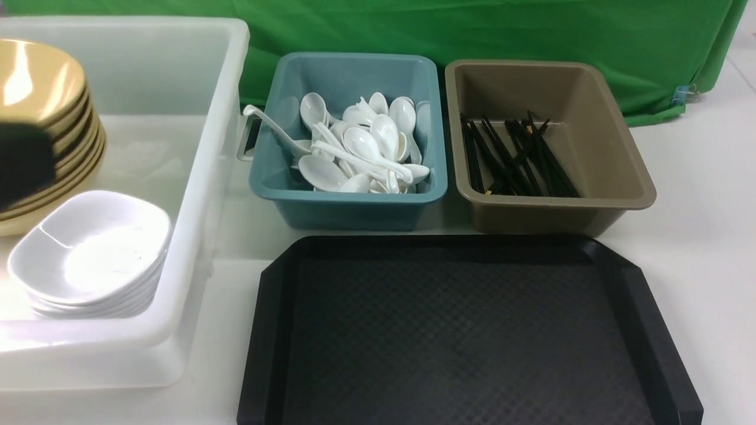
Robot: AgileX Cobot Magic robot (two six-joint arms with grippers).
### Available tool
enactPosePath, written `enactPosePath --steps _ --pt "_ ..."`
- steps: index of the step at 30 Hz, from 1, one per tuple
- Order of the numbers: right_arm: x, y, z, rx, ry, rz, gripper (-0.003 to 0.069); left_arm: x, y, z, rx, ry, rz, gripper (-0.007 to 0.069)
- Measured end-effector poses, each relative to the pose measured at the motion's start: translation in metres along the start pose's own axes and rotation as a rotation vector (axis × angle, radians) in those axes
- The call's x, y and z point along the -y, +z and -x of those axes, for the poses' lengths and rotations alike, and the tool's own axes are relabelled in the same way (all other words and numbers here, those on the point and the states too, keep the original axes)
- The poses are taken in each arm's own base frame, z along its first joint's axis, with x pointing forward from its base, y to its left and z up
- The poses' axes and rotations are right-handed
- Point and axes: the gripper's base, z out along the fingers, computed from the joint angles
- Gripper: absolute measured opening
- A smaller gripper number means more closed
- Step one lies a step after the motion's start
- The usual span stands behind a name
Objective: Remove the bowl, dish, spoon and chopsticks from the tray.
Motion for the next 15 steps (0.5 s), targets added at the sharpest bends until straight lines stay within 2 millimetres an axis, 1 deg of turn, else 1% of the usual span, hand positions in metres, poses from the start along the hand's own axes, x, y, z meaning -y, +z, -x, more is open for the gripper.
enactPosePath --steps 2,5,7,9,10,11,12,13,14,15 --pt "-0.002 -0.02 -0.028 0.04 0.009 0.009 0.0006 -0.001 -0.001 -0.028 0.026 -0.036 0.016 0.0001" --pt "-0.006 -0.036 -0.058 0.068 0.03 0.027 0.0006 0.0 -0.002 -0.068 0.067 -0.085 0.022 0.0001" --pt "-0.008 -0.044 -0.075 0.091 0.042 0.04 0.0008 -0.001 0.001 -0.091 0.106 -0.119 0.032 0.0001" --pt "-0.01 -0.049 -0.084 0.113 0.049 0.05 0.0015 -0.003 0.005 -0.11 0.153 -0.155 0.048 0.0001" --pt "-0.01 -0.049 -0.085 0.115 0.049 0.05 0.0017 -0.003 0.006 -0.112 0.157 -0.157 0.05 0.0001" --pt "-0.01 -0.051 -0.087 0.119 0.052 0.051 0.0029 -0.005 0.008 -0.118 0.178 -0.171 0.061 0.0001" --pt "-0.01 -0.051 -0.087 0.121 0.053 0.052 0.0034 -0.006 0.009 -0.121 0.187 -0.178 0.066 0.0001" --pt "-0.01 -0.052 -0.087 0.127 0.055 0.053 0.0052 -0.007 0.011 -0.125 0.204 -0.184 0.077 0.0001" --pt "-0.01 -0.052 -0.087 0.132 0.057 0.055 0.007 -0.008 0.012 -0.127 0.212 -0.185 0.083 0.0003" --pt "-0.01 -0.052 -0.087 0.132 0.057 0.055 0.007 -0.008 0.012 -0.127 0.214 -0.185 0.084 0.0003"
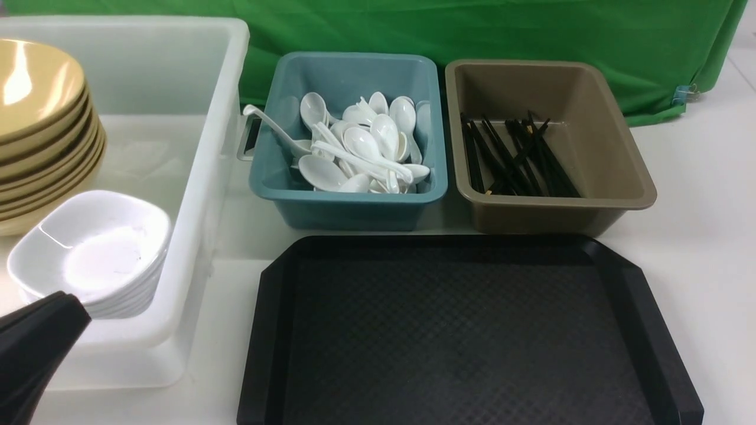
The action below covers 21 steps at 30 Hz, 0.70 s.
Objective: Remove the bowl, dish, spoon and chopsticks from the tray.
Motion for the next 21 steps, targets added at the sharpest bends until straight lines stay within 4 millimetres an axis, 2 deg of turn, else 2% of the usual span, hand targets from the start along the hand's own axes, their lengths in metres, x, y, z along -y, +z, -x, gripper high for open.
enactPosePath --steps 5,21 --pt "0.0 0.0 0.0001 0.001 0.002 0.0 0.0116 -0.0005 0.0003 -0.0008 0.005 0.0 0.003 0.0003" --pt "0.0 0.0 0.0001 0.001 0.002 0.0 0.0164 -0.0031 -0.0005 -0.0052 -0.02 0.123 0.03 0.0003"
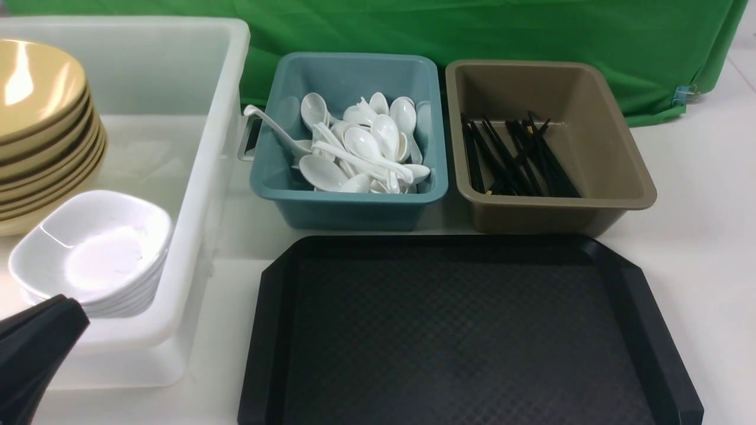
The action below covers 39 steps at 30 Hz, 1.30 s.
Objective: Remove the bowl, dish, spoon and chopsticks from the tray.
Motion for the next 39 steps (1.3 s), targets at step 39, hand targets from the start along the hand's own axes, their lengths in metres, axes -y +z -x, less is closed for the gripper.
enactPosePath --steps 39 --pt "0.0 0.0 0.0 0.0 0.001 0.0 0.0239 -0.028 -0.012 -0.086 -0.18 0.104 0.421 0.0003"
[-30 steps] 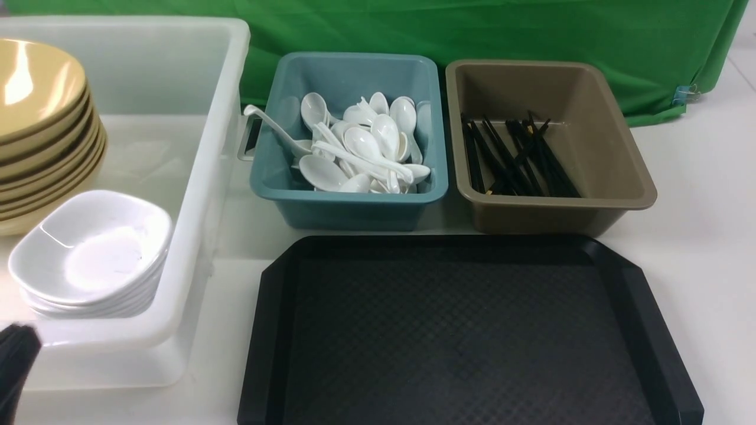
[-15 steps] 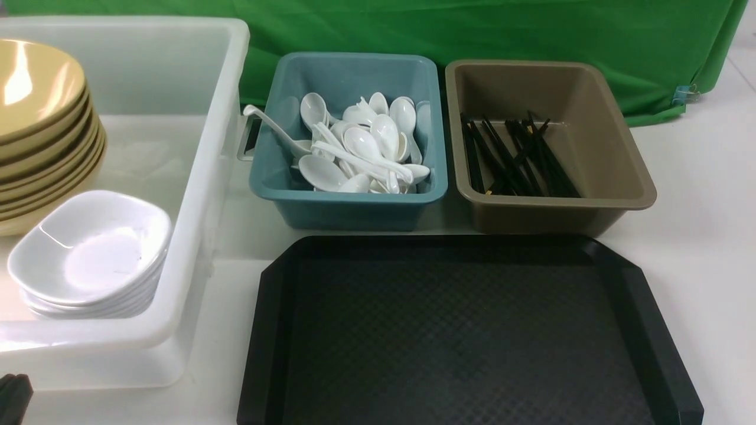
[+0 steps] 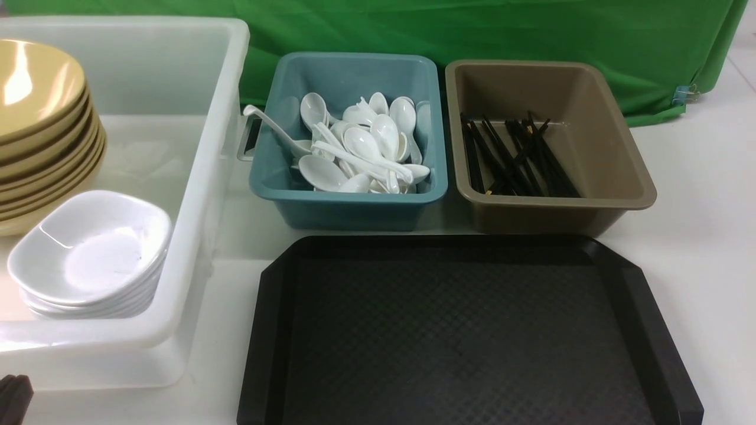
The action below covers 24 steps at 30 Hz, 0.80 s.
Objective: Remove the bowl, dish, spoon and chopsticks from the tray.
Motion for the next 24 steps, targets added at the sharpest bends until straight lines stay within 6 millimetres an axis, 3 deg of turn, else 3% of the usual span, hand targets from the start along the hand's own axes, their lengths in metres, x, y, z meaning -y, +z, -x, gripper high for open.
enactPosePath --steps 20,24 --pt "-0.011 -0.001 0.008 0.101 0.086 0.124 0.0239 0.0 0.0 0.0 -0.001 0.0 0.0 0.0003" --pt "-0.008 -0.001 -0.01 0.064 0.021 -0.006 0.0239 0.0 0.0 0.0 0.001 0.0 0.0 0.0003"
